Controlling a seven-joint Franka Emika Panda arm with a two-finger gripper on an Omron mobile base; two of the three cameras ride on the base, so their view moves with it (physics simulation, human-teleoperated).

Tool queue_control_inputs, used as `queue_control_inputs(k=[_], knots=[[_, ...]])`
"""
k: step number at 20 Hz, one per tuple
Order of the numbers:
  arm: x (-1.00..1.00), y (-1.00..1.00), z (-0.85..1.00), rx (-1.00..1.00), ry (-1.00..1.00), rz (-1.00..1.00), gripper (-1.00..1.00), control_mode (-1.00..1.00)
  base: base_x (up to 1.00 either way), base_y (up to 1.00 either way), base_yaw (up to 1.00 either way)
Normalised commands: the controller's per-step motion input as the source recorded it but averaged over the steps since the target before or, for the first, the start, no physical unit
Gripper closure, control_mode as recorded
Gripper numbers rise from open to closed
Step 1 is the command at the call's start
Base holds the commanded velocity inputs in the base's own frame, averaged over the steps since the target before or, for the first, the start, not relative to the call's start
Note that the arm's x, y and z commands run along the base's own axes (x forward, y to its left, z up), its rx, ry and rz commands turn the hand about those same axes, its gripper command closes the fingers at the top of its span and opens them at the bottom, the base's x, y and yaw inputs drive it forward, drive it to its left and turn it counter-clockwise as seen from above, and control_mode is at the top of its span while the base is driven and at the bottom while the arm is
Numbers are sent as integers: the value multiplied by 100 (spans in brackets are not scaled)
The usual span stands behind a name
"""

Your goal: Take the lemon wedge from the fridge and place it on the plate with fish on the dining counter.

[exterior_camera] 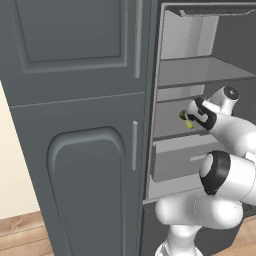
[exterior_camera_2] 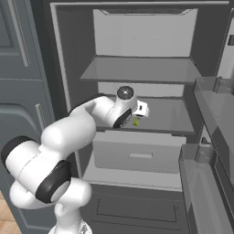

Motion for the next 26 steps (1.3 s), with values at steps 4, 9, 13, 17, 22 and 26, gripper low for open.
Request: queue_control_inputs(k=[4,9,13,17,22,26], knots=[[4,-6,-15,-1,3,3,-100,-100,0,0,0],[25,-2,0,0,15,0,-100,-100,0,0,0],[11,-29,0,0,7,0,-100,-100,0,0,0],[4,-35,-1,0,-1,2,-100,-100,0,0,0],[4,-5,-20,0,-9,5,-100,-100,0,0,0],[21,0,-27,0,-6,1,-100,-100,0,0,0]])
